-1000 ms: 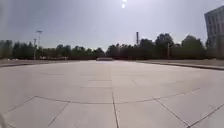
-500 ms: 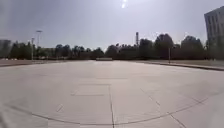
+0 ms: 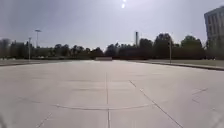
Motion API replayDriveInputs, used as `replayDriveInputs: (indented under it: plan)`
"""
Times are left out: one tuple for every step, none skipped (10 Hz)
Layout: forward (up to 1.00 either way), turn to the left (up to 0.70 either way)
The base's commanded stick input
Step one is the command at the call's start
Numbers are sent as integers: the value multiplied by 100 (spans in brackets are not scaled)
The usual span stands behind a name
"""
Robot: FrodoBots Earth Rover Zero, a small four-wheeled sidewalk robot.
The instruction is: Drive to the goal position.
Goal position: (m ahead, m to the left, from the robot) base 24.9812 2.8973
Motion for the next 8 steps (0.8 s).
replayDriveInputs:
  plan:
    - [100, 0]
    - [100, 0]
    - [100, 0]
    - [100, 2]
    - [100, 2]
    - [100, 6]
    - [100, 39]
    - [100, 29]
